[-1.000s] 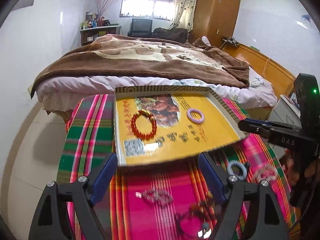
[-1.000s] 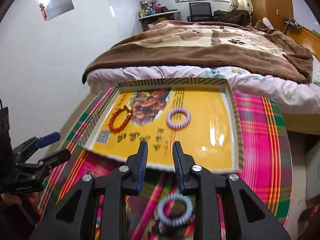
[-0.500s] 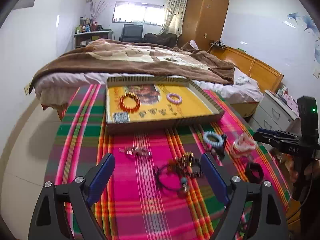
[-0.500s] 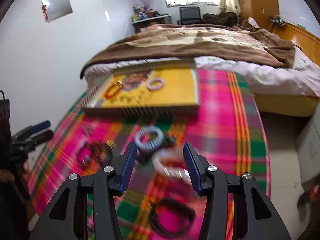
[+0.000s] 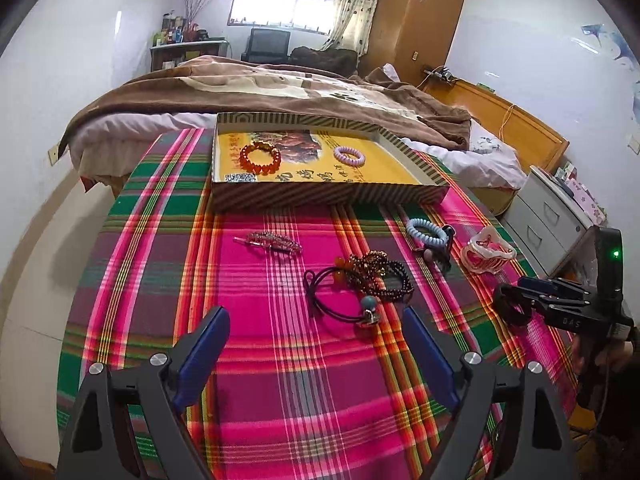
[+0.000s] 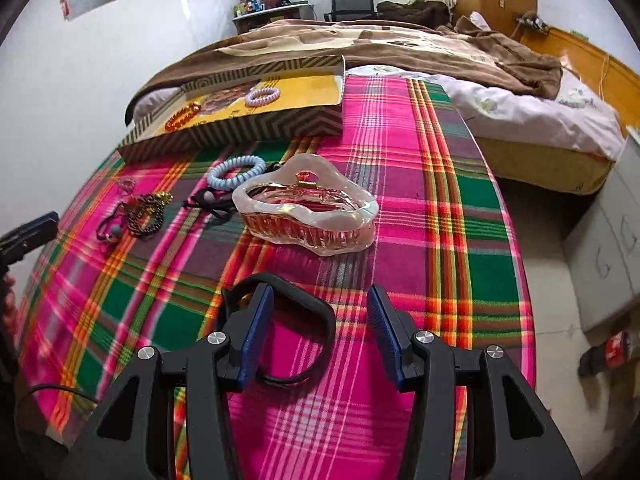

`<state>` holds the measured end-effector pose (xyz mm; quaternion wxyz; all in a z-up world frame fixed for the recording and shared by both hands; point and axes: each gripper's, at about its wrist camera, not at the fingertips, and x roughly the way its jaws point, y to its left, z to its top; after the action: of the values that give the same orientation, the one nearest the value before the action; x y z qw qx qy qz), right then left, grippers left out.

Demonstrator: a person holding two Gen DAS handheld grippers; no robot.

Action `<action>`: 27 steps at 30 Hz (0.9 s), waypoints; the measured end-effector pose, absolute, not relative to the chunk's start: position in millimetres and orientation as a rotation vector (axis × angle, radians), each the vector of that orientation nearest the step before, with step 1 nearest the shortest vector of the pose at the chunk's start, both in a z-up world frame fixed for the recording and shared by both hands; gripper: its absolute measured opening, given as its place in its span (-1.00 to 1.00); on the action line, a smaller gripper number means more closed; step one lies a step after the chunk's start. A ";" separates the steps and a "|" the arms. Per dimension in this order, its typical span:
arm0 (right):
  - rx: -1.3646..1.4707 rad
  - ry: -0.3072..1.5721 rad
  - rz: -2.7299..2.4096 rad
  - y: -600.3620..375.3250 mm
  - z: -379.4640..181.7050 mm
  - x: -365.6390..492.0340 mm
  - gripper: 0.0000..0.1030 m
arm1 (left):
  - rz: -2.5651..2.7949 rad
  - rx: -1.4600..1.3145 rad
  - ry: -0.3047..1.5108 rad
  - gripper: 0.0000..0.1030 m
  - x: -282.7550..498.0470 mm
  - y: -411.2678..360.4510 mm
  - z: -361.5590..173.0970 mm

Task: Organize jewelry
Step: 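Move the right tool to the black band and grasp it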

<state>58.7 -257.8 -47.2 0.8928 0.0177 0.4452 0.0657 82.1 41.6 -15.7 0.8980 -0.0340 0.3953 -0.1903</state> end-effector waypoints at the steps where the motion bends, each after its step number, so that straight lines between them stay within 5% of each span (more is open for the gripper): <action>1: 0.026 0.924 0.145 -255.5 -48.0 58.6 -0.04 | -0.391 -0.071 0.822 0.70 81.9 41.5 -16.3; 10: -0.024 0.917 0.151 -249.7 -55.2 57.5 -0.05 | -0.374 -0.061 0.847 0.70 81.6 35.4 -19.9; 17: -0.024 0.909 0.161 -250.2 -53.6 52.1 -0.63 | -0.367 -0.046 0.875 0.70 85.3 24.9 -25.7; 27: 0.100 0.864 0.146 -273.5 -44.5 39.0 -0.70 | -0.340 0.066 0.880 0.70 95.8 -6.0 -33.8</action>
<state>39.0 -273.5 -44.5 0.9043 0.0483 0.4181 0.0706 95.8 -6.0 -33.8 0.8903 0.0320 0.4236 -0.1639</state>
